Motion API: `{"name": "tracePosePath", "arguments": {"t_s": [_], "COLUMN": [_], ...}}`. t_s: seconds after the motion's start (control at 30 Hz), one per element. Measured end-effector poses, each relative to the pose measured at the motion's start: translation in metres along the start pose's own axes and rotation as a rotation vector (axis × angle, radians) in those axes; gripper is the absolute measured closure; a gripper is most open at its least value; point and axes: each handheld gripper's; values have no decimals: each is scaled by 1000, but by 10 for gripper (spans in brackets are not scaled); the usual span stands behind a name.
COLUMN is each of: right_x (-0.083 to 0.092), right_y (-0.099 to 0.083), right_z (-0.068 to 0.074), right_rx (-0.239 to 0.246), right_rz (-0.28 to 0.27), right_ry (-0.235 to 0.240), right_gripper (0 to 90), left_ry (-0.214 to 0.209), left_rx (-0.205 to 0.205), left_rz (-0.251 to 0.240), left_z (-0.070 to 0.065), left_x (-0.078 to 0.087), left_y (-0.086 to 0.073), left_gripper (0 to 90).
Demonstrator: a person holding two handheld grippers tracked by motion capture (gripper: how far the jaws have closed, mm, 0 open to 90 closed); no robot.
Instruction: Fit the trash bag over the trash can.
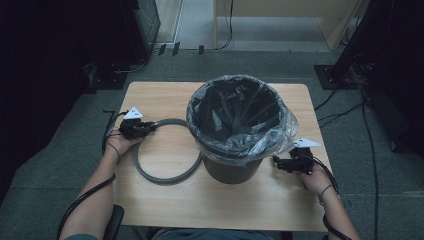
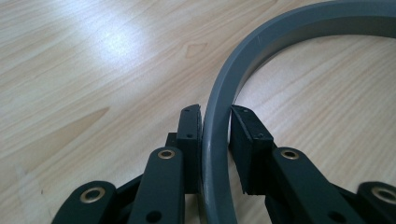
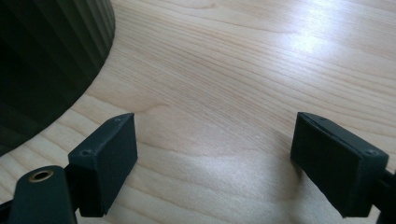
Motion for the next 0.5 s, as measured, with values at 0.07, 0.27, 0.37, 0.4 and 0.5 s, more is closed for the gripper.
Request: {"name": "tracePosePath", "arguments": {"t_s": [0.07, 0.27, 0.37, 0.4, 0.5], "right_x": [0, 1, 1, 1, 2], "right_y": [0, -1, -1, -1, -2], "right_z": [0, 0, 0, 0, 0], "right_rx": [-11, -14, -15, -16, -25], "right_rz": [0, 2, 1, 2, 0], "right_ry": [-21, -43, -42, -45, -52], "right_gripper": [148, 147, 147, 147, 147], "left_ry": [5, 14, 22, 28, 32], "left_rx": [7, 94, 95, 99, 114], "left_rz": [0, 10, 22, 27, 38], "left_z": [2, 11, 12, 13, 14], "left_x": [4, 11, 13, 14, 14], "left_y": [-3, -10, -11, -10, -9], "left_gripper": [748, 764, 774, 774, 779]}}
Point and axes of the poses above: each handheld gripper's, and its own axes: x roughly backward along the jaws, y roughly out of its top, z roughly to its left, and after that the axes turned 9 degrees about y, right-handed
